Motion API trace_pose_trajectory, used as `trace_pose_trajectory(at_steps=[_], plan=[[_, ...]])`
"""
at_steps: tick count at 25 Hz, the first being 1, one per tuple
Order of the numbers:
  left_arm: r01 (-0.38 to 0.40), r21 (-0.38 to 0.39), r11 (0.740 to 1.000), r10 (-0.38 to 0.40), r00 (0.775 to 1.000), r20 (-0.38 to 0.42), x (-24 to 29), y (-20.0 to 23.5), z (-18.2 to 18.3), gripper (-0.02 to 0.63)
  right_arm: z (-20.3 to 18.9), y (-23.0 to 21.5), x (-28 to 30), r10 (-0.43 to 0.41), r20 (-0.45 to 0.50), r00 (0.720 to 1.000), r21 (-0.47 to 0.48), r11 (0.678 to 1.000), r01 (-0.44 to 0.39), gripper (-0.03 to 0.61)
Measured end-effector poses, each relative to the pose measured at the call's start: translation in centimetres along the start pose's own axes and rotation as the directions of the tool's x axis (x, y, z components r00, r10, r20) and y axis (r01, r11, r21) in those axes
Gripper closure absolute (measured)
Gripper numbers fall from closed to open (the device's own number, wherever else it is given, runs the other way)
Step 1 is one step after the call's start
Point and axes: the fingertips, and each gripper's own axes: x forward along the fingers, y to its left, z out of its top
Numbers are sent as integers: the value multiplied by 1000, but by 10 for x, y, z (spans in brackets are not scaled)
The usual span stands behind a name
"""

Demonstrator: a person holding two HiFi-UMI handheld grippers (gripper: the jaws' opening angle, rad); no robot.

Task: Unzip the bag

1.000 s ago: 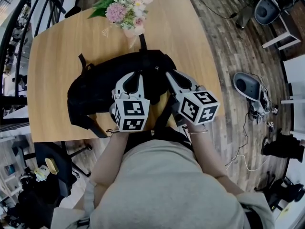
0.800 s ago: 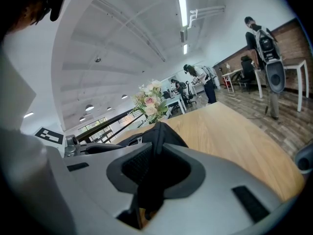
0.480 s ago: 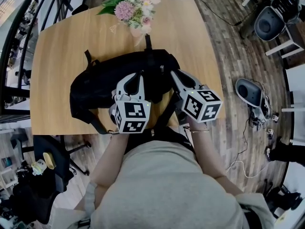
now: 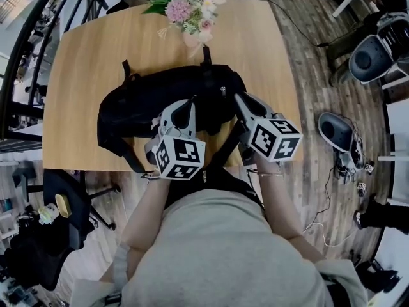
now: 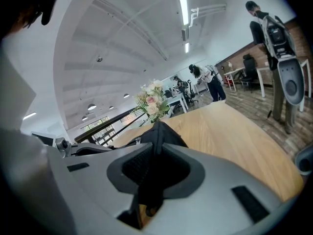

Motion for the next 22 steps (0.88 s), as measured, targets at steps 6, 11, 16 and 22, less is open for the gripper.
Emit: trace_pose_trajectory(at_steps=[6, 11, 16, 22], plan=[[-41, 128, 991, 46, 998, -35, -9, 8, -7, 595, 2, -2, 1, 9, -4, 1000, 7, 1000, -9, 508], [-96, 143, 985, 106, 992, -66, -23, 24, -20, 595, 1, -3, 3, 24, -10, 1000, 5, 1000, -23, 506], [-139, 157, 978, 154, 984, -88, -38, 37, -30, 595, 2, -3, 3, 29, -17, 999, -13, 999, -29, 506], [-193, 170, 966, 213, 971, -111, -53, 61, -46, 595, 3, -4, 8, 27, -17, 1000, -23, 999, -27, 505]])
